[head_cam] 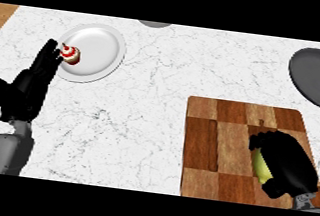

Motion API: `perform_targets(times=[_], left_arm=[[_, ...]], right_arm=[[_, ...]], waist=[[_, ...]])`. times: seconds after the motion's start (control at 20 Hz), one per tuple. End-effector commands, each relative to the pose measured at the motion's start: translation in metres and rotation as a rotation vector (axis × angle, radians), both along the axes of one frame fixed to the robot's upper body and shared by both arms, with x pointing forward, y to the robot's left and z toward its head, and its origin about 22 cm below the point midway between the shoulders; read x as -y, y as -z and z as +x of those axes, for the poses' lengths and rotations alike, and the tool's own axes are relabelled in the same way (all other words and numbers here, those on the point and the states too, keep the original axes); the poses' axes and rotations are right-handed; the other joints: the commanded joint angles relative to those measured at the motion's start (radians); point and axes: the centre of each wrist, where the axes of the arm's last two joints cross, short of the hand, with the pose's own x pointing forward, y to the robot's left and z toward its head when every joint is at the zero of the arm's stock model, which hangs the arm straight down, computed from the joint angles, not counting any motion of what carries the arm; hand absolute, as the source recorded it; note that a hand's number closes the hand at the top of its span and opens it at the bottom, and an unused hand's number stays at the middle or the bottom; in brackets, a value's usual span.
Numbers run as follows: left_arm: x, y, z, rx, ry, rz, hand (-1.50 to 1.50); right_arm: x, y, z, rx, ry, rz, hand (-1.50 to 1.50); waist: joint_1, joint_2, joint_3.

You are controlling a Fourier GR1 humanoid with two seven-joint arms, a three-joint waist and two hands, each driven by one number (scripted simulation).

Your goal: Pick the lemon from the cutting board and place it in the pan

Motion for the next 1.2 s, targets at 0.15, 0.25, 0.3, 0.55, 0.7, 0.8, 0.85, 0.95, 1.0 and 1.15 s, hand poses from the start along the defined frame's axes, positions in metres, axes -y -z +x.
perform_targets(times=[0.15,0.25,0.3,0.55,0.7,0.8,0.85,0.95,1.0,1.15], left_arm=[[0.008,0.002,-0.008,0.004,-0.017,0.0,0.0],[0.004,0.004,0.002,-0.003,-0.019,-0.002,0.0],[-0.007,0.01,-0.003,-0.004,-0.002,-0.002,0.0],[0.015,-0.012,0.012,0.027,0.052,0.007,0.0],[0.026,-0.001,0.01,0.026,0.067,-0.013,0.0],[0.011,-0.006,0.007,0.01,0.061,0.006,0.0],[0.016,-0.009,0.017,0.02,0.058,-0.01,0.0],[0.015,0.0,0.011,0.011,0.042,0.004,0.0],[0.022,-0.003,0.011,0.018,0.045,0.006,0.0],[0.001,-0.005,0.009,0.013,0.033,0.003,0.0]], right_arm=[[-0.001,0.013,0.002,0.017,-0.031,-0.007,1.5],[0.007,0.015,-0.002,0.036,-0.024,-0.021,1.5],[0.01,0.014,-0.01,0.078,-0.014,0.028,1.5],[-0.054,0.013,0.052,-0.177,0.383,0.24,1.5],[-0.06,-0.018,0.085,-0.105,0.548,0.281,1.5],[-0.074,-0.045,0.103,0.069,0.614,0.313,1.5],[-0.084,-0.061,0.113,0.142,0.609,0.323,1.5],[-0.098,-0.079,0.127,0.236,0.622,0.349,1.5],[-0.094,-0.082,0.128,0.283,0.635,0.399,1.5],[-0.111,-0.108,0.151,0.366,0.656,0.434,1.5]], waist=[[0.002,0.005,0.008],[-0.001,0.005,0.008],[-0.002,0.005,0.008],[0.047,0.024,0.009],[0.071,0.026,0.009],[0.073,0.017,0.009],[0.058,0.02,0.009],[0.053,0.017,0.008],[0.04,0.014,0.009],[0.038,0.014,0.008]])
